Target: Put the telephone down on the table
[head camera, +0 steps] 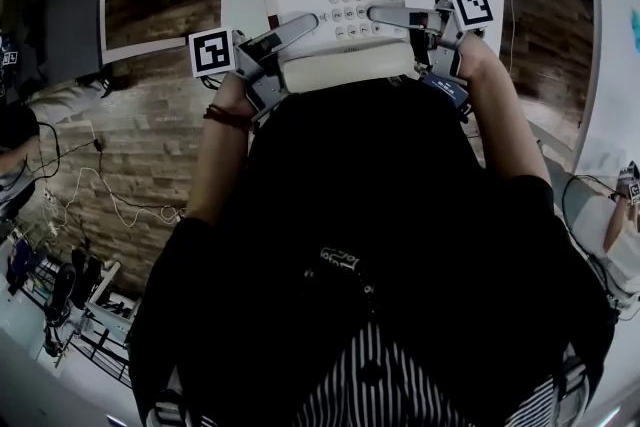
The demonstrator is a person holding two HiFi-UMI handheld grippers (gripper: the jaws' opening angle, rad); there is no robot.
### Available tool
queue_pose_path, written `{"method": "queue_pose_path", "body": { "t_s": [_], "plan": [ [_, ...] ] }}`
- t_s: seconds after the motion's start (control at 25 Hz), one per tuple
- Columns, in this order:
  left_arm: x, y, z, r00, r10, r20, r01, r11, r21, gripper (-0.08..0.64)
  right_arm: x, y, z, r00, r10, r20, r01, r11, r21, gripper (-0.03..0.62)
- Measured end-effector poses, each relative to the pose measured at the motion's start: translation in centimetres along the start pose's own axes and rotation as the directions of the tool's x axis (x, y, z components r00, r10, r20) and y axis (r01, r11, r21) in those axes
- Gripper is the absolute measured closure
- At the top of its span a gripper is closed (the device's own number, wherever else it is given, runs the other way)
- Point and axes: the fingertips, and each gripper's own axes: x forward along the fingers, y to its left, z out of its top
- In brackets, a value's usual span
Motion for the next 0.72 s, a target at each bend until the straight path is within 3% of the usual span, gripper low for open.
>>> {"method": "queue_pose_path", "body": {
  "t_s": [0.12,0.52,0.72],
  "plan": [
    [2.4,0.7,1.0,1.0,0.029,0.005,-0.029,1.0,-0.009,0.282,-1.8,-1.1,1.8,1.0,0.017,0.002,-0.017,1.0,0.02,0.446],
    [2.2,0.9,0.9,0.996,0.077,0.035,-0.075,0.996,-0.056,0.282,-1.4,-1.8,2.1,0.999,0.05,-0.019,-0.049,0.996,0.074,0.446],
    [2.2,1.3,0.7,0.995,0.099,0.009,-0.099,0.993,-0.066,0.282,-1.7,-2.2,1.7,0.999,0.054,0.002,-0.054,0.994,0.094,0.446]
  ]
}}
